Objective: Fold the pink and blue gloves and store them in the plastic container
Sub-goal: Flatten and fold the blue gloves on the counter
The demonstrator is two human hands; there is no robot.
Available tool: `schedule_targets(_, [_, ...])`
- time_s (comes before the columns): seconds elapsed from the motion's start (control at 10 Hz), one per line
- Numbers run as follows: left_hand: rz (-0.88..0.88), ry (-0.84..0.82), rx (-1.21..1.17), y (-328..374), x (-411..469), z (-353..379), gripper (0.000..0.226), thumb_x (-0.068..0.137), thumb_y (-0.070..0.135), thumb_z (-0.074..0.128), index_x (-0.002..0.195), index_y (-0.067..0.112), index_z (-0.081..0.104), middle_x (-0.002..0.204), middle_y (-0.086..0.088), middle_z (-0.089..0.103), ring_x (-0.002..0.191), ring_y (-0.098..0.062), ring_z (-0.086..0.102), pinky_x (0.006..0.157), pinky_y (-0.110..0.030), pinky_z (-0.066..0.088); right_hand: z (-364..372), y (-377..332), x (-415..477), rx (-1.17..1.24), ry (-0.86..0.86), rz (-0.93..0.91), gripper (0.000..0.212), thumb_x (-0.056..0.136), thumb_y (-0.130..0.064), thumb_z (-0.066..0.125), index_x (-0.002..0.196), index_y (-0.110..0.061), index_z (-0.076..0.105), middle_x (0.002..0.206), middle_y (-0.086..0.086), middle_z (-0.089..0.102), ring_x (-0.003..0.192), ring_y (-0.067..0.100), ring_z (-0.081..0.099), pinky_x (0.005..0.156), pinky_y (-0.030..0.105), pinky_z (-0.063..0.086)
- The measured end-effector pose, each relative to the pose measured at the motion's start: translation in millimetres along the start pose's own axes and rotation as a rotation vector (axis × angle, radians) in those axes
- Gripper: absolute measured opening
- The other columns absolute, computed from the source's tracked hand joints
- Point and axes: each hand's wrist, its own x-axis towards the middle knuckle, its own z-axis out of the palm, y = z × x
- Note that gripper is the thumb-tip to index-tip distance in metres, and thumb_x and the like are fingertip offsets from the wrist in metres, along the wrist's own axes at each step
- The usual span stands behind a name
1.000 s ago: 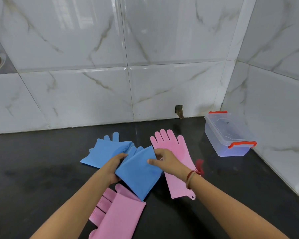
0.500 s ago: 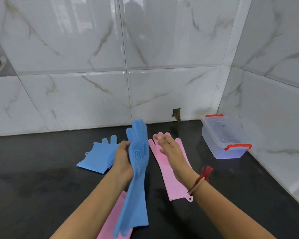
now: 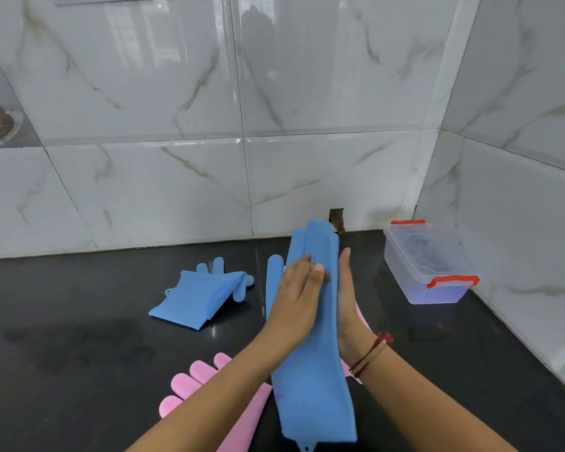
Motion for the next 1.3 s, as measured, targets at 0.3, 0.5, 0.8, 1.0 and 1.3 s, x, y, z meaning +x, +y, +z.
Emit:
schedule_targets(0.3, [0.003,0.198,0.307,-39,15,0,0.064,0.080,0.062,0.058,0.134,0.034,0.036,0.156,0.007,0.014,0.147,-0.014,-0.003,0.116,-0.049,0.001,-30,-3,6,0.242,-0.079,-0.018,0.071,0.080,-0.073,0.034,0.105,-0.019,0.074,0.116,0.011,0.069,0.104,0.029,0.066,0.091,0.047,0.052])
schedule_targets(0.5, [-0.538,0.067,-0.593,-45,23,-19,0.096,0.060,0.044,0.084,0.140,0.017,0.040,0.136,0.002,0.053,0.116,-0.018,0.058,0.094,-0.037,0.051,-42,-11,0,0.359,0.022,0.032,0.063,0.085,-0.065,0.038,0.121,-0.018,0.063,0.117,0.013,0.067,0.104,0.031,0.064,0.085,0.045,0.056])
schedule_targets(0.8, [-0.653,0.021,-0.705,-67,16,-9,0.015,0.086,0.014,0.070,0.100,0.012,0.070,0.089,-0.005,0.077,0.077,-0.020,0.074,0.056,-0.028,0.057,-63,-21,-1,0.170,0.085,0.234,0.075,0.086,-0.066,0.038,0.103,-0.003,0.073,0.110,0.018,0.070,0.096,0.033,0.070,0.079,0.042,0.058])
schedule_targets(1.0, [-0.844,0.077,-0.838,-84,18,4,0.020,0.090,0.009,0.063,0.110,0.011,0.064,0.098,-0.011,0.074,0.080,-0.027,0.073,0.057,-0.033,0.057,-78,-17,3,-0.205,0.086,0.352,0.040,0.085,-0.021,0.066,0.123,-0.009,0.061,0.118,0.016,0.067,0.110,0.035,0.063,0.095,0.048,0.050])
schedule_targets(1.3, [-0.701,0.050,-0.939,-93,77,17,0.035,0.089,0.003,0.060,0.120,0.021,0.057,0.114,-0.009,0.069,0.097,-0.029,0.069,0.070,-0.041,0.059,-83,-40,59,-0.461,0.111,0.173,0.043,0.087,0.001,0.056,0.121,-0.024,0.051,0.117,0.007,0.064,0.104,0.032,0.064,0.081,0.045,0.056])
